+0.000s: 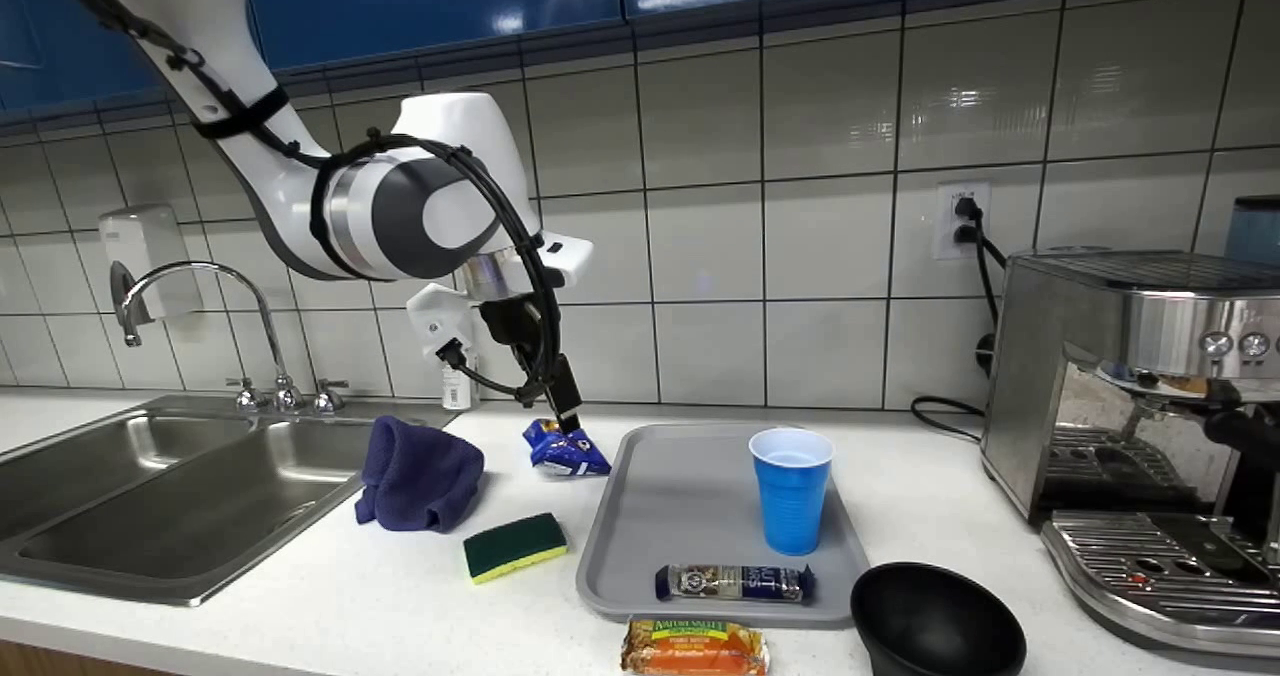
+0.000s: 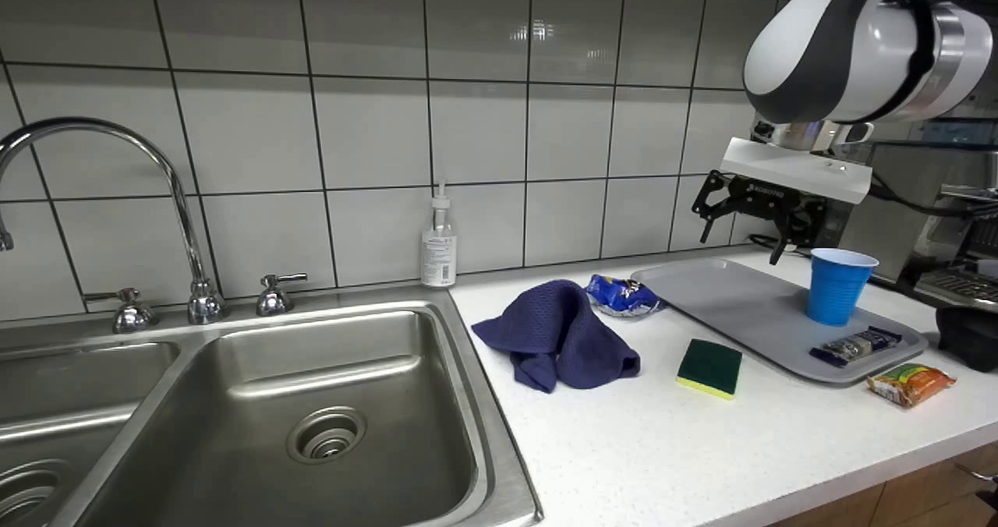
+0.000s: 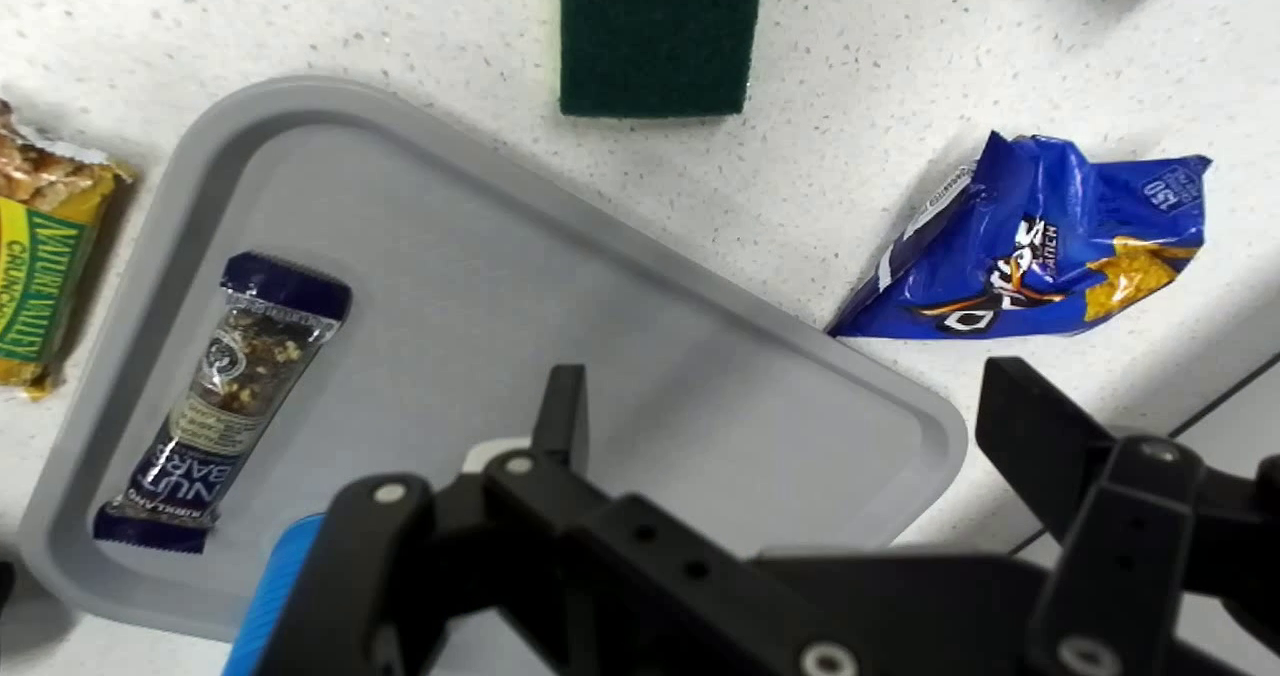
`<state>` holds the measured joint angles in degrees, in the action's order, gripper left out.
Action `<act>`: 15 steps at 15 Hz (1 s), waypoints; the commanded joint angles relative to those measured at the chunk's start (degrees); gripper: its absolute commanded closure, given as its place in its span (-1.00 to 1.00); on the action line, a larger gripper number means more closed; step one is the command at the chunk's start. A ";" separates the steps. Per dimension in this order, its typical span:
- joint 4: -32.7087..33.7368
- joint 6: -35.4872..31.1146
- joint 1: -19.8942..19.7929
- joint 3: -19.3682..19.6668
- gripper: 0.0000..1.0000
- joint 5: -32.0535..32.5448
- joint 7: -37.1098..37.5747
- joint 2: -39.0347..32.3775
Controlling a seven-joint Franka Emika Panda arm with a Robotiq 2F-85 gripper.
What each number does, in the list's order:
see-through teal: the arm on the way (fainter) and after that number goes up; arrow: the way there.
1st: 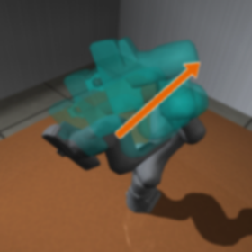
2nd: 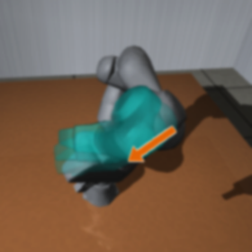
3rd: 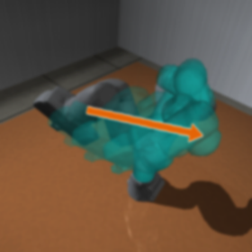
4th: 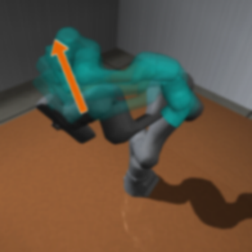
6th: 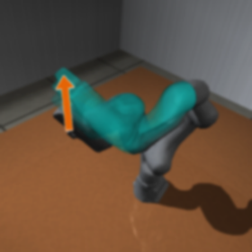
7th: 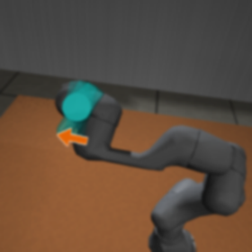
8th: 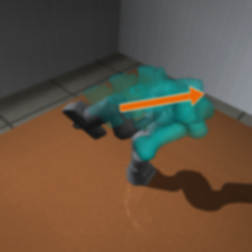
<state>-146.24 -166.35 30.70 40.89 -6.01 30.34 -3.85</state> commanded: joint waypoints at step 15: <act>0.06 -1.71 2.85 -4.21 -1.00 -2.11 -4.30 0.82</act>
<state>-146.26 -167.97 32.99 38.55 -6.14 28.97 -3.92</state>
